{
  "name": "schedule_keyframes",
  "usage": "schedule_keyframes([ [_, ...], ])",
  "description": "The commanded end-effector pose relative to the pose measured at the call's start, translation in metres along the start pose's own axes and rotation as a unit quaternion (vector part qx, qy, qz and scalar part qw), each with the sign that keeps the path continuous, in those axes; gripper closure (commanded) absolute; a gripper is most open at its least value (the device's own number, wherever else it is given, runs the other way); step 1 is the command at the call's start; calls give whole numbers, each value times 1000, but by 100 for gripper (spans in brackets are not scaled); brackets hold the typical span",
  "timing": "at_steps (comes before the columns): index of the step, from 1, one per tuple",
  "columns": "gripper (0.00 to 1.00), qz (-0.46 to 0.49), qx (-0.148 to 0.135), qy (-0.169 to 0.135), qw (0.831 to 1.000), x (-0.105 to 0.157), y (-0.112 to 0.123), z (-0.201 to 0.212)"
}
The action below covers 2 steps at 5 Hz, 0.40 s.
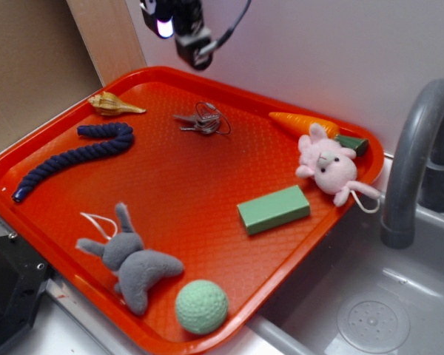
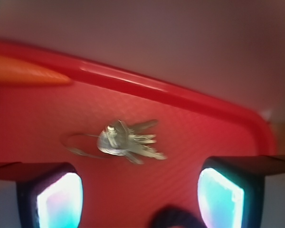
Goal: Grab the silver keys.
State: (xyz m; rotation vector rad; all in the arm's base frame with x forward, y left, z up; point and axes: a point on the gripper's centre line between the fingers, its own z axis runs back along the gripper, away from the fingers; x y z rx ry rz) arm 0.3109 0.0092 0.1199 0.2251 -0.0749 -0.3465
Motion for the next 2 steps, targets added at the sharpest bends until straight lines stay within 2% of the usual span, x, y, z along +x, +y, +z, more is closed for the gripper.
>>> schedule_keyframes([
  [1,0,-219,-14,-159,963,-9,-32,3],
  [2,0,-329,-108,-141,927,-8,-24,-1],
])
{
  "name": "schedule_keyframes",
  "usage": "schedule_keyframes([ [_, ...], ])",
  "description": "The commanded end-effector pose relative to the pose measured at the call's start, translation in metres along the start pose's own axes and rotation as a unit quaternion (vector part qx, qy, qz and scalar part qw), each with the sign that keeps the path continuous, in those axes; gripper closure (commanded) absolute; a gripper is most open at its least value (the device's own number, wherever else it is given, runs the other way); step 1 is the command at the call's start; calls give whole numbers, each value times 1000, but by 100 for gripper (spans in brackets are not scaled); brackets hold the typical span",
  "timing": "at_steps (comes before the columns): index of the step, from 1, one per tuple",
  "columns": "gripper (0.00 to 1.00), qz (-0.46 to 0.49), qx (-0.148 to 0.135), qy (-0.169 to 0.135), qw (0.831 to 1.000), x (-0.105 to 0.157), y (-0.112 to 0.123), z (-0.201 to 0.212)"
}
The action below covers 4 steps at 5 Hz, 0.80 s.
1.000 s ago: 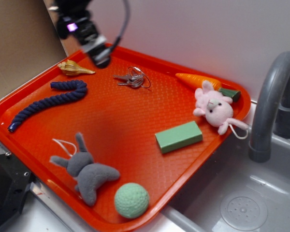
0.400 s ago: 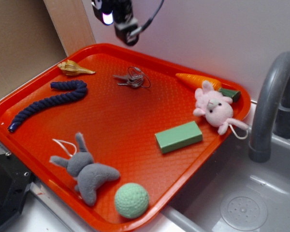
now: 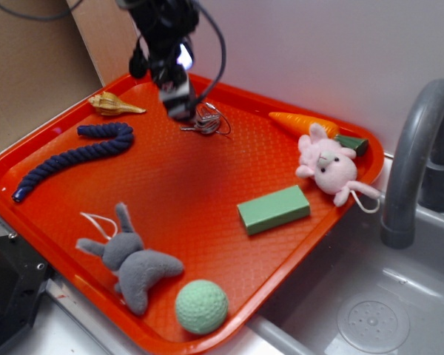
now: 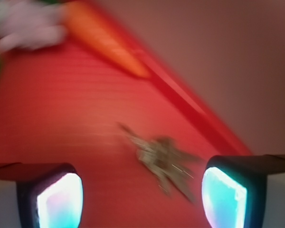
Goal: Grab the silver keys.
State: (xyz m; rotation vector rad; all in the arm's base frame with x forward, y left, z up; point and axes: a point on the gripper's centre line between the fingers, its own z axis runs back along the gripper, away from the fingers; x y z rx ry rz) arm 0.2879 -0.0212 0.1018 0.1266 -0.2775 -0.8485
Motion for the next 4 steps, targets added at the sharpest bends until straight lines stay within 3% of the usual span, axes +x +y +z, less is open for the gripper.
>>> schedule_keyframes([
  [1,0,-209,-114,-45,970,3,23,1],
  [3,0,-250,-101,-23,963,21,11,-30],
  [4,100,-194,-67,-6,979,28,14,-49],
])
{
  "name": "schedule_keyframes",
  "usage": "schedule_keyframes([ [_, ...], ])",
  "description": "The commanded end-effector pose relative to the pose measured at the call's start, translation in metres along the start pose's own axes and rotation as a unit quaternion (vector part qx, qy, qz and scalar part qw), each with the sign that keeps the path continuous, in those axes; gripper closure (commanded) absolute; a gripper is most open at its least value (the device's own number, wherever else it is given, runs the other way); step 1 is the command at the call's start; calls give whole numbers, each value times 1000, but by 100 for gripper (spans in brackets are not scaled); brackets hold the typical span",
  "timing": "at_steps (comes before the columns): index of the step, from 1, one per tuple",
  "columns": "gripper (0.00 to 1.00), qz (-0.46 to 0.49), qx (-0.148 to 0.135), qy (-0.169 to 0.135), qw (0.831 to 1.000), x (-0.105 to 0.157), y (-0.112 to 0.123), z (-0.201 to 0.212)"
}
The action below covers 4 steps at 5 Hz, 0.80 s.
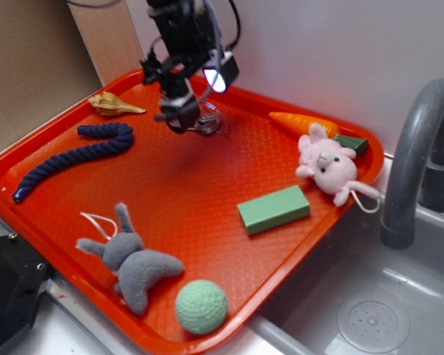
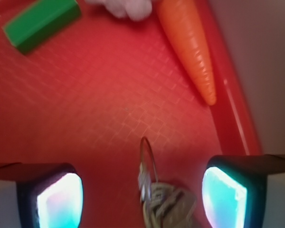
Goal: Grab the silver keys.
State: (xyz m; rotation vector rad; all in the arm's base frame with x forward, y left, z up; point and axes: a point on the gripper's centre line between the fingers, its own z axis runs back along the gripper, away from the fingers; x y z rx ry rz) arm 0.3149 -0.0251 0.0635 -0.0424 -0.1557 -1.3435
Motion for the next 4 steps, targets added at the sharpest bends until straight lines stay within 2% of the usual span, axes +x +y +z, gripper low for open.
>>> schedule_keyframes([
  [1,100,32,44,14,998,15,14,-16],
  [2,100,33,29,6,999,13,18,-8],
  [3,100,38,26,2,999,8,18,0],
  [4,100,77,25,2,997,0,16,25],
])
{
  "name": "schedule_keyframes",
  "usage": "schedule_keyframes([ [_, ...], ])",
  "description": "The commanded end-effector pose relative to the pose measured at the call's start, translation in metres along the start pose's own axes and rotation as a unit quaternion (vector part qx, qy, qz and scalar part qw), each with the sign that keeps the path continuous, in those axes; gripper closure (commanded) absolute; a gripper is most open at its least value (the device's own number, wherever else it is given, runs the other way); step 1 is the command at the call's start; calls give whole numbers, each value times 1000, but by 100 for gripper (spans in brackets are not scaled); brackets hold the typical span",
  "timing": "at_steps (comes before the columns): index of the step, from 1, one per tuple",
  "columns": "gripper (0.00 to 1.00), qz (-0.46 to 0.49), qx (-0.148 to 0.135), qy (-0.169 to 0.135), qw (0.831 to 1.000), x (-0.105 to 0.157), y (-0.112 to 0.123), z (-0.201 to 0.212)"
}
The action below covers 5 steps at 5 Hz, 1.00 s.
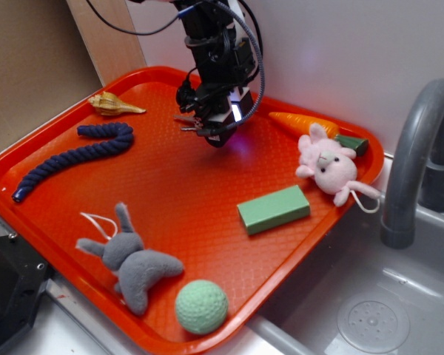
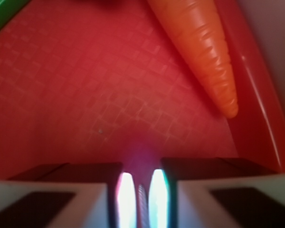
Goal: Grab the silver keys.
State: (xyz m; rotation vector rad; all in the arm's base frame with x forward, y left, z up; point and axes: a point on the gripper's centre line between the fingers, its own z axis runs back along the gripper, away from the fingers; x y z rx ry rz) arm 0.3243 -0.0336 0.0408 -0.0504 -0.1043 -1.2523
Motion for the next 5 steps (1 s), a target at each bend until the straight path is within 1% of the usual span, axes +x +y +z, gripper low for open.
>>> schedule_keyframes([
  [1,100,126,96,-12,987,-21,-13,102],
  [2,100,235,197,33,951,-24,-41,151],
  [3,100,376,62,46,923,-34,-58,198],
  [4,100,493,-30,87,865,-35,-62,206],
  [5,100,598,-16,78,798,-30,-68,197],
])
